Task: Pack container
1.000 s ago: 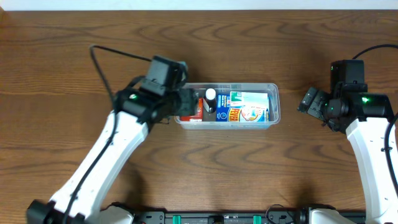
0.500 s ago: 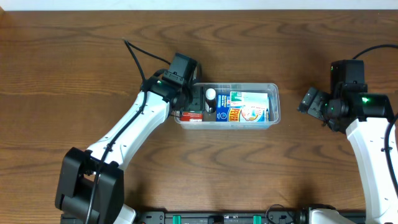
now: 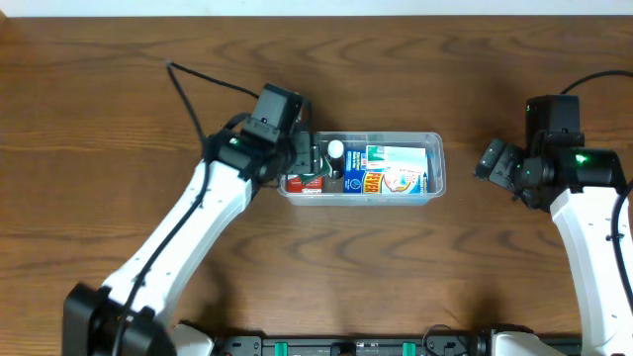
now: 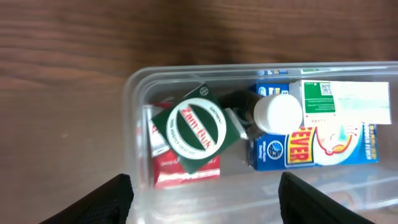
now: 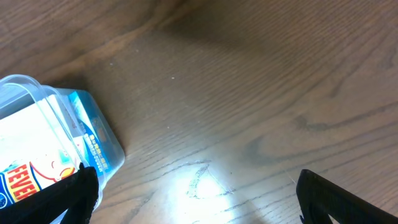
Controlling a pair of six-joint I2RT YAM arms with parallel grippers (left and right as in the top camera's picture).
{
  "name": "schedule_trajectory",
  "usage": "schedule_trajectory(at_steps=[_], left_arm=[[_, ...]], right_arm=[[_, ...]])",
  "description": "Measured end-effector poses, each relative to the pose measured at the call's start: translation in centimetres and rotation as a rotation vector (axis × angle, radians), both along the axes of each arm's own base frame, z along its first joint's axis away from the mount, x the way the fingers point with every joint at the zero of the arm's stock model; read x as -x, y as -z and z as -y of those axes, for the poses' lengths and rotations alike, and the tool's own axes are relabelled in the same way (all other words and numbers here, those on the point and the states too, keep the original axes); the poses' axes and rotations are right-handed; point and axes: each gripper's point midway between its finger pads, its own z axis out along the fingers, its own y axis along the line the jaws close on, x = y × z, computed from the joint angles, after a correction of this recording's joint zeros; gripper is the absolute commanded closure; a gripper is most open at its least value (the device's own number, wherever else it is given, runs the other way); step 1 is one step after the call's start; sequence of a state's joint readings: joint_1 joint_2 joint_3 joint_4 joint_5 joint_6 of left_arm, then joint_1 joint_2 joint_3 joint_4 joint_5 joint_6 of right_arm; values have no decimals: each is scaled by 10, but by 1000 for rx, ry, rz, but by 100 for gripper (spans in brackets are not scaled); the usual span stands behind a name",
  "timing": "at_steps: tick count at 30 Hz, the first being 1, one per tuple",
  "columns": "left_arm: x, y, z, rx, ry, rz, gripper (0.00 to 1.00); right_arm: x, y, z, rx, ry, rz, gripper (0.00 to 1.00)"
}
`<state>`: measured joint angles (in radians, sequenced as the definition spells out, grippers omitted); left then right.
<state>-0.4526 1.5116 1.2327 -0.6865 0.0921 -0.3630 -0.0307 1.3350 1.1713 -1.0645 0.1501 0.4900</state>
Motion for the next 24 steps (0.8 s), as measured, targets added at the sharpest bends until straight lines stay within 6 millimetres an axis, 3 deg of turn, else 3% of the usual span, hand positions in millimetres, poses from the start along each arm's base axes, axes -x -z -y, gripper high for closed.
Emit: schedule_trajectory(at_steps=[6, 9, 12, 16, 19, 24], left_arm=[[30, -35, -37, -74, -60, 37, 13], [46, -59, -73, -102, -142, 79, 12], [58, -84, -108, -110, -238, 148, 2], [78, -116, -145, -107, -359, 259, 2], [96, -134, -162, -108, -417, 326, 2], [116, -149, -173, -105, -450, 389, 2]], right_arm=[[0, 0, 0, 0, 0, 0, 1], [0, 0, 0, 0, 0, 0, 1], [0, 0, 0, 0, 0, 0, 1], [0, 0, 0, 0, 0, 0, 1], [0, 0, 0, 0, 0, 0, 1], [0, 0, 0, 0, 0, 0, 1]])
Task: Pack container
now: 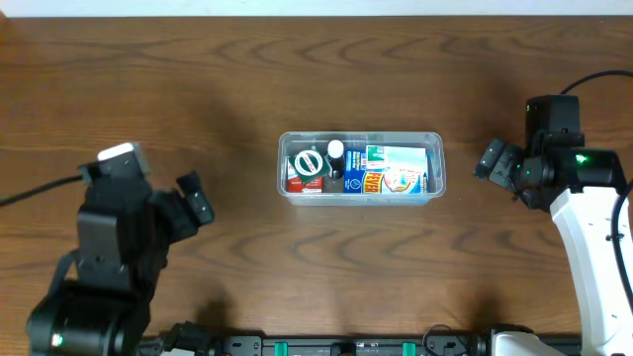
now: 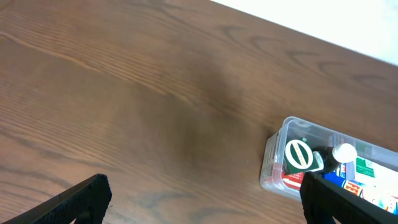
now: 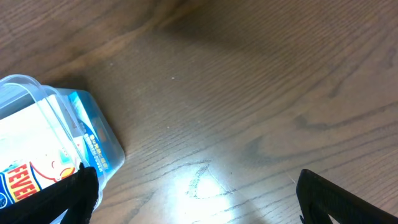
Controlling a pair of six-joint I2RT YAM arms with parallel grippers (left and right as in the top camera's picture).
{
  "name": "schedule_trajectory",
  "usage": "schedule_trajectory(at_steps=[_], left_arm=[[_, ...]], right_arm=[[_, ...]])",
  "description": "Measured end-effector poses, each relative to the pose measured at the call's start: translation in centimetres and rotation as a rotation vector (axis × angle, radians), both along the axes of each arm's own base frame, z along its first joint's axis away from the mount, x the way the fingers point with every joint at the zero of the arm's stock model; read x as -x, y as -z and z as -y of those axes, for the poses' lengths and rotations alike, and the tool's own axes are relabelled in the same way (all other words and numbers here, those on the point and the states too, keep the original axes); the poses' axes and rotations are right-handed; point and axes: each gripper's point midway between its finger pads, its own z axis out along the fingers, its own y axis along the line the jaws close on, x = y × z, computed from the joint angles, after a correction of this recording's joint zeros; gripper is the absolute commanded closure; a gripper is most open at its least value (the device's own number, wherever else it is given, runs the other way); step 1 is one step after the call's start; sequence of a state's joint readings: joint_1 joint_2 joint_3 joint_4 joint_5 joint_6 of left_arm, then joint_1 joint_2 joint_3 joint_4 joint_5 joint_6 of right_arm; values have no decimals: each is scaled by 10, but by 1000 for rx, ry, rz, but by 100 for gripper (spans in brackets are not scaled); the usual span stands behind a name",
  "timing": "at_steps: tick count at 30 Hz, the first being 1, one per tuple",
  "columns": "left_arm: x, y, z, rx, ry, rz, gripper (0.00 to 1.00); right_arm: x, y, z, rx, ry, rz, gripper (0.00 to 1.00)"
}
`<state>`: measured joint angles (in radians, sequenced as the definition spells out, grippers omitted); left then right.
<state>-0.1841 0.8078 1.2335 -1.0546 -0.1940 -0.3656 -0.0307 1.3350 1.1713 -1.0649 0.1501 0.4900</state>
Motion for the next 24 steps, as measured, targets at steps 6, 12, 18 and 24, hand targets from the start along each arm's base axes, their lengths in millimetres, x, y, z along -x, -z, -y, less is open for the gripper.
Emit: schedule_trajectory(at_steps=[6, 12, 18, 24], left_arm=[[3, -2, -1, -2, -4, 8, 2], [3, -2, -2, -4, -6, 8, 2], [3, -2, -2, -4, -7, 8, 2], [3, -2, -2, -5, -8, 8, 2]], right_arm=[[0, 0, 0, 0, 0, 0, 1], [0, 0, 0, 0, 0, 1, 1], [7, -27, 0, 6, -2, 99, 1], [39, -96, 5, 58, -4, 401, 1]])
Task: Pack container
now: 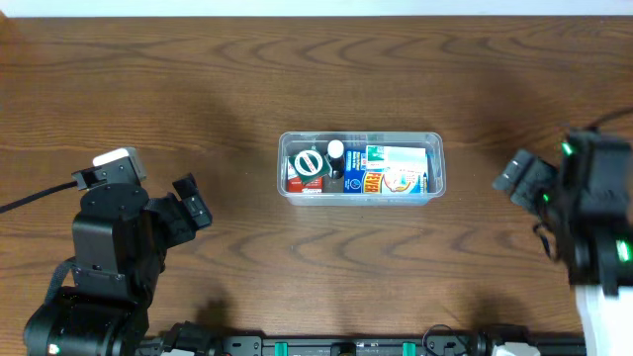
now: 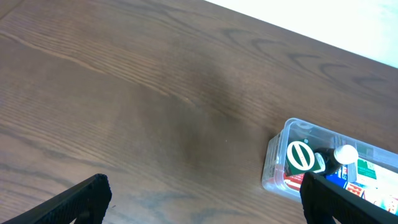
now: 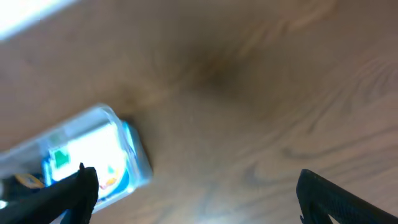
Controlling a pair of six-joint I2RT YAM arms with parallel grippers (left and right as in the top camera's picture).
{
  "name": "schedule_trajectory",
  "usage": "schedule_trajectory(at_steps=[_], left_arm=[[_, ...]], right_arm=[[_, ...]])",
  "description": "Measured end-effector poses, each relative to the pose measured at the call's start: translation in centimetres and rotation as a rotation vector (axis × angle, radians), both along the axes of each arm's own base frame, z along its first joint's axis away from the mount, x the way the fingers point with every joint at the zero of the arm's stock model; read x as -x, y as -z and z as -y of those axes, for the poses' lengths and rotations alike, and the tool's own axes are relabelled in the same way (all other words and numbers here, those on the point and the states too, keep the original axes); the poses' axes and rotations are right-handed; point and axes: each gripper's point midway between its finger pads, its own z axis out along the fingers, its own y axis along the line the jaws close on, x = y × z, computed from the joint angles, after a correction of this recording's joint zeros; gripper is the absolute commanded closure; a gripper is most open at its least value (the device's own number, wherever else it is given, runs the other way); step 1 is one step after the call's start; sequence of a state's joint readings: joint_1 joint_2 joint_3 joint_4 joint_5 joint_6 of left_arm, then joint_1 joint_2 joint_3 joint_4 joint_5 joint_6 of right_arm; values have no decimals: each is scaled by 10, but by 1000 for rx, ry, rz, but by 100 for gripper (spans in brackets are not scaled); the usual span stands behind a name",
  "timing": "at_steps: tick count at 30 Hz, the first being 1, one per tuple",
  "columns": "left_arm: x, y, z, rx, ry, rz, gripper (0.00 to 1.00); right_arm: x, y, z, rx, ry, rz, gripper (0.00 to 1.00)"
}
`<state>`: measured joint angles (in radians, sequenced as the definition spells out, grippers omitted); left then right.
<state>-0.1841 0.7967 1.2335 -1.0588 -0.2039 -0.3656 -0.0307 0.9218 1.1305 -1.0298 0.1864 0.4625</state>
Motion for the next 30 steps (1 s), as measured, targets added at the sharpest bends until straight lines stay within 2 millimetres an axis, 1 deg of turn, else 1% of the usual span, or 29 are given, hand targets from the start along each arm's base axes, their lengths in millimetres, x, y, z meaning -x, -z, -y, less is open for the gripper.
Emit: schedule_trajectory(at_steps=[3, 4, 6, 10, 16, 19, 25, 28, 30], left_arm=[[0, 0, -1, -3, -3, 0, 2], [0, 0, -1, -4, -4, 0, 2], [0, 0, -1, -4, -5, 0, 2], [0, 0, -1, -4, -5, 0, 2], [0, 0, -1, -4, -5, 1, 2], [0, 0, -1, -4, -5, 1, 2], [0, 0, -1, -4, -5, 1, 2], [0, 0, -1, -4, -5, 1, 2], [0, 0, -1, -4, -5, 1, 2]], right_arm=[[10, -17, 6, 42, 19, 151, 1], [14, -19, 8, 61, 19, 194, 1], [22, -12, 10, 90, 14, 240, 1], [35, 19, 12, 123, 7, 280, 1], [53, 85, 9, 129, -14, 254, 1], [58, 113, 8, 125, -24, 248, 1], [61, 147, 6, 118, -32, 261, 1], [58, 161, 4, 111, -42, 260, 1], [57, 166, 3, 108, -47, 253, 1]])
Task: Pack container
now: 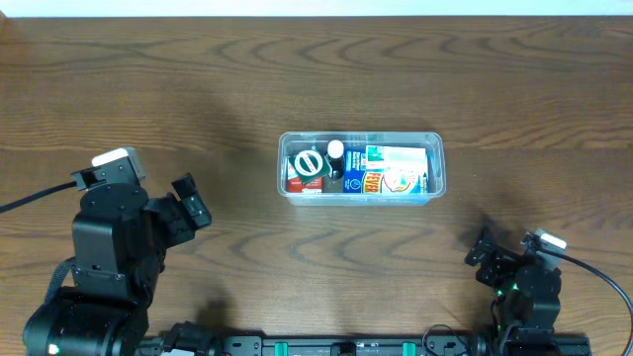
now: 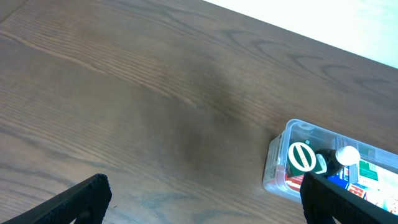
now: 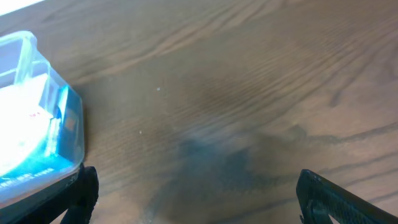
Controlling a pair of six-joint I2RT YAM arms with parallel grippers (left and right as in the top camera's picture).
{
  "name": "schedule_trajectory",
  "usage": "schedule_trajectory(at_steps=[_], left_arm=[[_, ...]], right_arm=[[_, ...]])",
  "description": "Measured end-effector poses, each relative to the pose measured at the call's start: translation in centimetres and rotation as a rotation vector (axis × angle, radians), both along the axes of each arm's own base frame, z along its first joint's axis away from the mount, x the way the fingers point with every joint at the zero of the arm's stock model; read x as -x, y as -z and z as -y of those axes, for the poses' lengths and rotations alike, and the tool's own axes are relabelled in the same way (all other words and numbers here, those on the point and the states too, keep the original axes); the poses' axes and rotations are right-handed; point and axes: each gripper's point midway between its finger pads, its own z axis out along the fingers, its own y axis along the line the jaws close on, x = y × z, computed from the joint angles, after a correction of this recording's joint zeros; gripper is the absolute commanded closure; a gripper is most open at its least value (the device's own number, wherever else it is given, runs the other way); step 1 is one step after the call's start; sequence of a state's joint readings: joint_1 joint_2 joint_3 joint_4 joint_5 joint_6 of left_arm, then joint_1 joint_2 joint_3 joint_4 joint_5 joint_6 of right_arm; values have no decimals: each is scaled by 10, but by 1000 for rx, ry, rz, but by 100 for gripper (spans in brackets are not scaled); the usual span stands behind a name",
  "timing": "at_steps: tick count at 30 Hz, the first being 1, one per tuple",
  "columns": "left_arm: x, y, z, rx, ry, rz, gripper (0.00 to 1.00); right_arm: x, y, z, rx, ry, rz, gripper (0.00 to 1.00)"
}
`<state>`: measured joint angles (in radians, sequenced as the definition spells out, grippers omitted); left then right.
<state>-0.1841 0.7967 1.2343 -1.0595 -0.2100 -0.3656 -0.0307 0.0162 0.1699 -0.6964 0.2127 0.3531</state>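
A clear plastic container (image 1: 438,168) sits mid-table. Inside lie a green box with a white ring (image 1: 309,162), a red box (image 1: 301,184) under it, a white-capped bottle (image 1: 336,150), a blue "FEVER" box (image 1: 392,182) and a white-and-green box (image 1: 398,155). My left gripper (image 1: 190,200) is open and empty at the front left, far from the container (image 2: 277,168). My right gripper (image 1: 481,257) is open and empty at the front right, with the container's right end (image 3: 62,124) in its view.
The dark wooden table (image 1: 198,89) carries only the container. A white strip (image 1: 316,8) runs along the table's far edge. A black cable (image 1: 35,198) leads to the left arm, and another (image 1: 593,267) to the right arm.
My right arm has moved from the table's right edge, level with the container, to the front right near the base. It is still open. The left arm and the container's contents are unchanged.
My left gripper was open over the container's left end, above the green box, while the right gripper stood open to the container's right. Then the left arm was back at the front left. The right arm then shifted, and now sits low at the front right.
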Motion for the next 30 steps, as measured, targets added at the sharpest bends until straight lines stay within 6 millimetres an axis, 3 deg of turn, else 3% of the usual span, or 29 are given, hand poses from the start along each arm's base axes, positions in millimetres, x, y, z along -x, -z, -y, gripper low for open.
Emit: schedule_trajectory(at_steps=[30], left_arm=[[0, 0, 0, 0, 0, 0, 2]], right_arm=[[-2, -1, -1, 1, -9, 8, 1]])
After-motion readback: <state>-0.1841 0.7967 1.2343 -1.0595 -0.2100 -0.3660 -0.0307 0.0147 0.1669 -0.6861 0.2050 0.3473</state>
